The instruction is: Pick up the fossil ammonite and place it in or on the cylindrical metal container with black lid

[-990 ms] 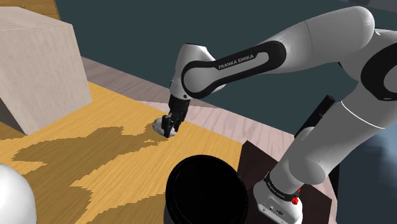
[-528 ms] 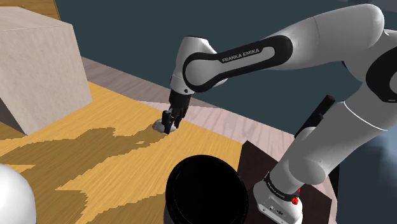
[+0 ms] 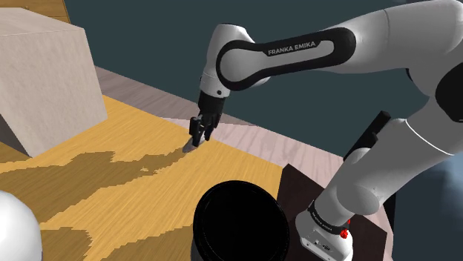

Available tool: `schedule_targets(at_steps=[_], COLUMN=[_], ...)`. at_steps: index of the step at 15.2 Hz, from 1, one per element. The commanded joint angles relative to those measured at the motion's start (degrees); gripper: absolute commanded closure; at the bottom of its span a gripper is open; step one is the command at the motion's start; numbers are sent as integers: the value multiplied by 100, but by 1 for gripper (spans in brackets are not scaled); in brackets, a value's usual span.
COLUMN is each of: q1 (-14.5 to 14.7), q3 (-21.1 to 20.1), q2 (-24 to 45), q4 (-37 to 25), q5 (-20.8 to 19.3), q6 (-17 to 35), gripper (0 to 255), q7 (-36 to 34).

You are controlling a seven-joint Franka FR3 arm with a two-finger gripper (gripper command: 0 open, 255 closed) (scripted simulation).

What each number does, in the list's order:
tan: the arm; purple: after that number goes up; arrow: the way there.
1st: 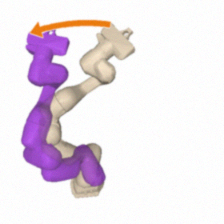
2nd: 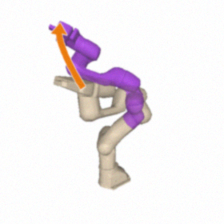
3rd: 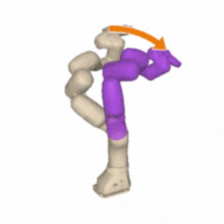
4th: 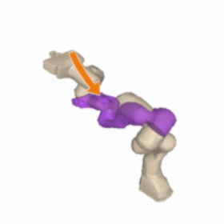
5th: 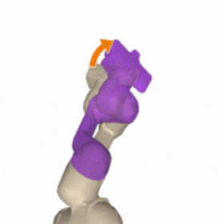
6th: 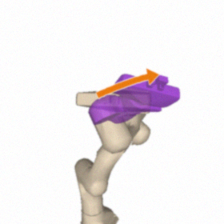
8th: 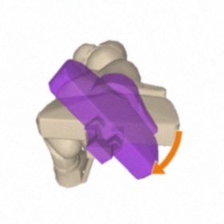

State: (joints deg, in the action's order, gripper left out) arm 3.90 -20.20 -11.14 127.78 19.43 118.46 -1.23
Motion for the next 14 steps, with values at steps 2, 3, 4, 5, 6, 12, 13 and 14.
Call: schedule_targets(at_steps=[2, 3, 4, 5, 6, 12, 13, 14], q1=[-9, -12, -15, -18, -22, -40, -43, -46], q3=[22, 29, 37, 44, 51, 92, 99, 105], q2=[-70, -92, -113, -132, -150, -230, -239, -246], q4=[-163, -219, -277, -335, -395, -777, -845, -914], q5=[-17, -23, -29, -35, -41, -78, -84, -91], q6=[-231, -307, -384, -460, -536, -990, -1065, -1140], gripper=[255, 255, 255, 255, 255, 255, 255, 255], q7=[-42, -56, -70, -85, -99, -190, -205, -221])
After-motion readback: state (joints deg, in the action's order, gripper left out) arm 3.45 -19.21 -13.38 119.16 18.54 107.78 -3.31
